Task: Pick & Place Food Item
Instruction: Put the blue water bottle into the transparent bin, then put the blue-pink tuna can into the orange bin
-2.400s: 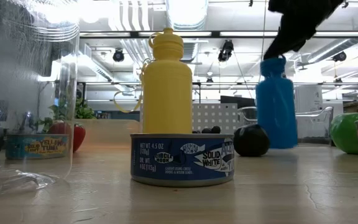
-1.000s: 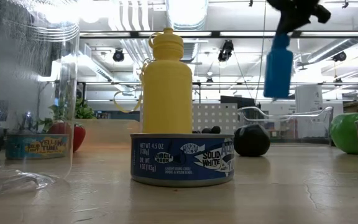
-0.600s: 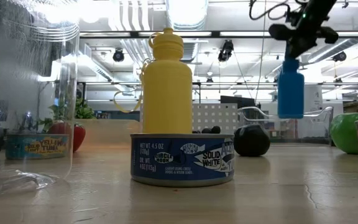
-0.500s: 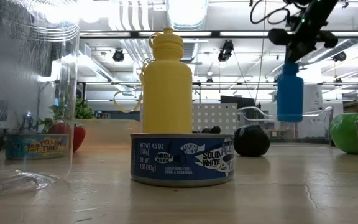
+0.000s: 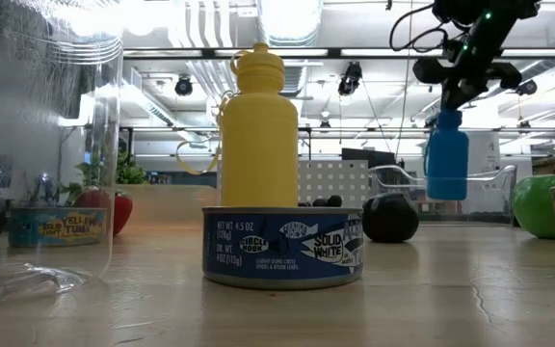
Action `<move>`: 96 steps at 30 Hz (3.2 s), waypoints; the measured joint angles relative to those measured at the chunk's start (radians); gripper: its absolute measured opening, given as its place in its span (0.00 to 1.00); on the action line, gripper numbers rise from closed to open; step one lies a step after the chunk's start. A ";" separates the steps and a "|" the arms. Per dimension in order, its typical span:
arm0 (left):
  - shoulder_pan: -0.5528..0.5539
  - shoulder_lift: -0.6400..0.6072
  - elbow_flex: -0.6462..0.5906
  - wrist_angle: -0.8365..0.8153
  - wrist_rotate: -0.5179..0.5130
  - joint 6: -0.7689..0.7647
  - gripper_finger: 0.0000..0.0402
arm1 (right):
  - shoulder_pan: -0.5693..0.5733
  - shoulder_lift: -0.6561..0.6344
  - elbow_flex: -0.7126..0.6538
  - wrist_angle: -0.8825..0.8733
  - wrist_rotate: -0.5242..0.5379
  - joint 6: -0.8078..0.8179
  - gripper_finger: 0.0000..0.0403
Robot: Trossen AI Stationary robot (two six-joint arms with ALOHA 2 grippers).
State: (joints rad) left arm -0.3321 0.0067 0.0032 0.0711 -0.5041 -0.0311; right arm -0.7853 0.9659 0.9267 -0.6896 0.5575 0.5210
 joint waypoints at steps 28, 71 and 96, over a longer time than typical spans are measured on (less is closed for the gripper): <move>0.000 0.000 0.000 0.000 0.000 -0.001 0.07 | -0.027 0.169 -0.021 0.035 0.059 0.056 0.22; 0.000 0.000 0.000 0.003 0.000 0.074 0.07 | 0.298 -0.109 0.086 -0.007 -0.061 -0.102 0.40; 0.000 0.159 0.135 0.059 -0.077 0.061 0.06 | 0.980 0.007 0.074 0.029 0.124 -0.135 0.02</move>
State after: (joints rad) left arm -0.3322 0.1652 0.1384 0.1303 -0.5811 0.0295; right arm 0.1947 0.9733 1.0004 -0.6610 0.6819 0.3857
